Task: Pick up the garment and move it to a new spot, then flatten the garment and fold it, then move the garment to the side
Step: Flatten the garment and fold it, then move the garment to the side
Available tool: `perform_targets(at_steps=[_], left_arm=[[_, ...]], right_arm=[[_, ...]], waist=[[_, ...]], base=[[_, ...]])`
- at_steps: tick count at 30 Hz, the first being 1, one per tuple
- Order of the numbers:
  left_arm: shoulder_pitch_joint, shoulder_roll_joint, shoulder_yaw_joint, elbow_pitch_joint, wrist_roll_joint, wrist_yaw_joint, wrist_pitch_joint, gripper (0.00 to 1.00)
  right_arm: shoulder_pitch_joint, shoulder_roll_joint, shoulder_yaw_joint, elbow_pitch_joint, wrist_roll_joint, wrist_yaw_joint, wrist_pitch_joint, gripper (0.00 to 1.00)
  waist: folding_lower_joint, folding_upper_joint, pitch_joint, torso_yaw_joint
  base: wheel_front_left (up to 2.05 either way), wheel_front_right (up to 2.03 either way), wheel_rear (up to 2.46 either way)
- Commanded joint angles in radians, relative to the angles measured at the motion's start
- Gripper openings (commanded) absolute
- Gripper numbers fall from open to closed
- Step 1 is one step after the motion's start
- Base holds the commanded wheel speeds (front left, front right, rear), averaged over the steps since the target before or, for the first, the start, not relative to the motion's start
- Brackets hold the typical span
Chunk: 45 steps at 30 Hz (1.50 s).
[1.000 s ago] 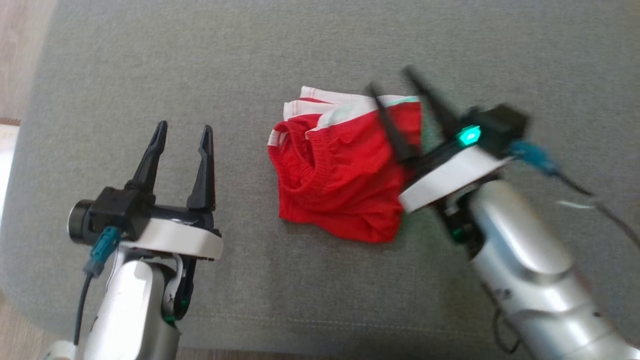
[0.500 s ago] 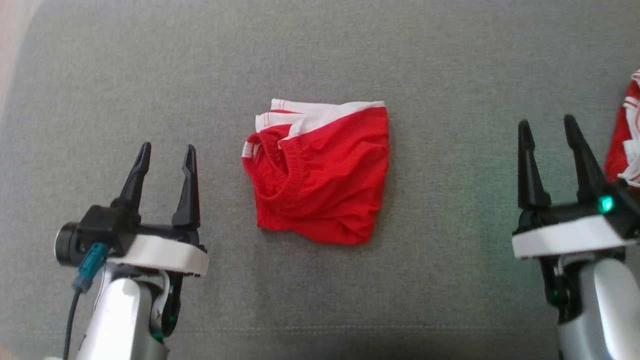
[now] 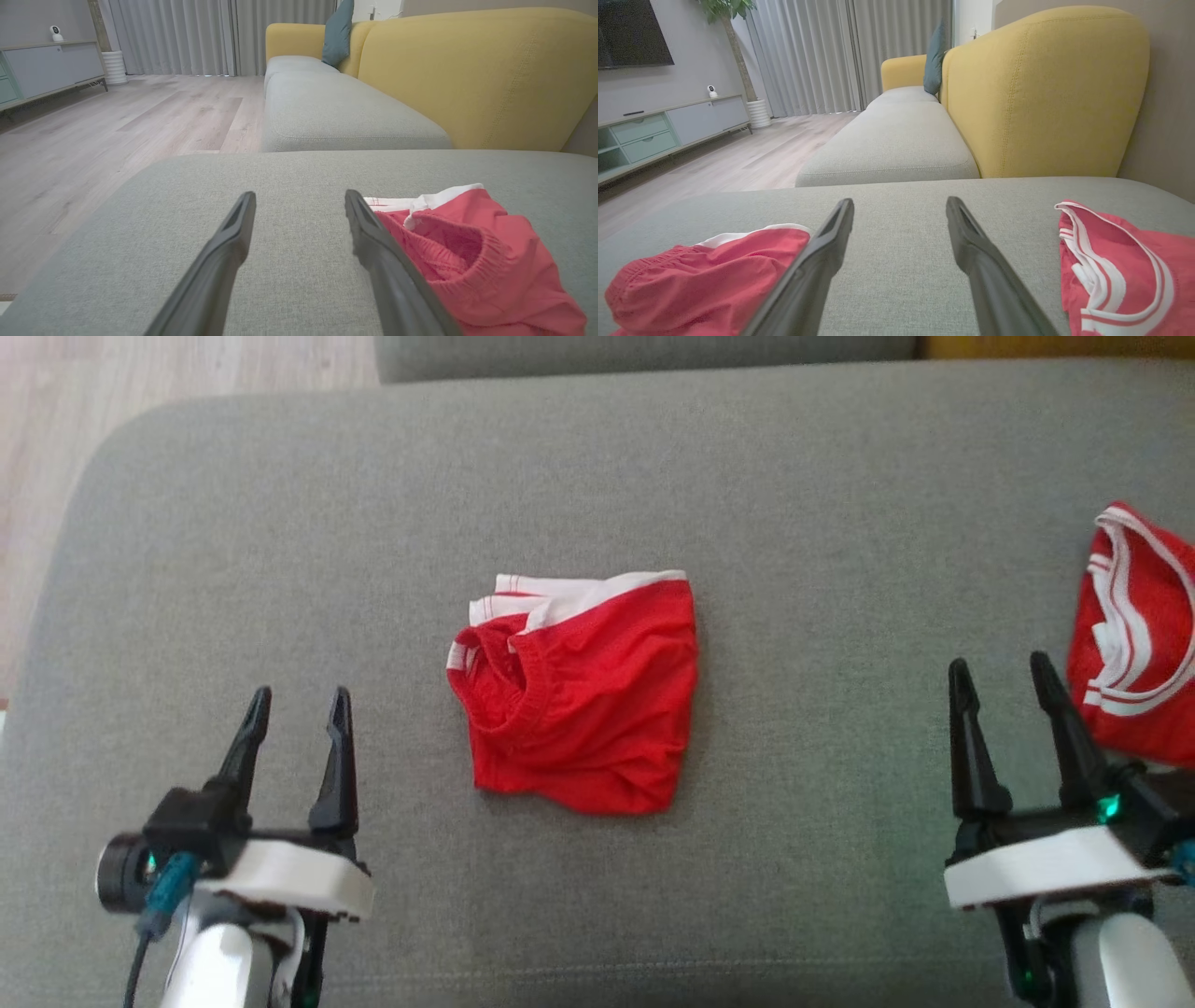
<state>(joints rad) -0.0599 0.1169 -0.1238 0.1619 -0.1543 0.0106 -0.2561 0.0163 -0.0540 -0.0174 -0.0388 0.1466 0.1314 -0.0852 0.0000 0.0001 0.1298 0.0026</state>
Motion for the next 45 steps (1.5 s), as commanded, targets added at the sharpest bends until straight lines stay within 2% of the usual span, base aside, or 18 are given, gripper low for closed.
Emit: perform_targets(at_steps=[1,17,45], left_arm=[[-0.016,0.022,0.029,-0.030,-0.010,0.008,-0.002,1.00],[0.070,0.021,-0.003,-0.043,-0.010,0.024,0.028,1.00],[0.067,0.030,-0.016,-0.073,-0.024,0.049,0.022,1.00]], right_arm=[[-0.007,-0.002,0.018,-0.043,-0.009,-0.001,0.006,1.00],[0.101,0.003,-0.002,-0.071,0.026,-0.001,0.053,1.00],[0.106,0.004,-0.012,-0.086,0.053,-0.001,0.074,1.00]], waist=[[0.0000,-0.0001,-0.022,-0.003],[0.0000,-0.0001,-0.125,-0.004],[0.0000,-0.0001,-0.103,0.009]], base=[[0.00,0.00,0.00],[0.00,0.00,0.00],[0.00,0.00,0.00]])
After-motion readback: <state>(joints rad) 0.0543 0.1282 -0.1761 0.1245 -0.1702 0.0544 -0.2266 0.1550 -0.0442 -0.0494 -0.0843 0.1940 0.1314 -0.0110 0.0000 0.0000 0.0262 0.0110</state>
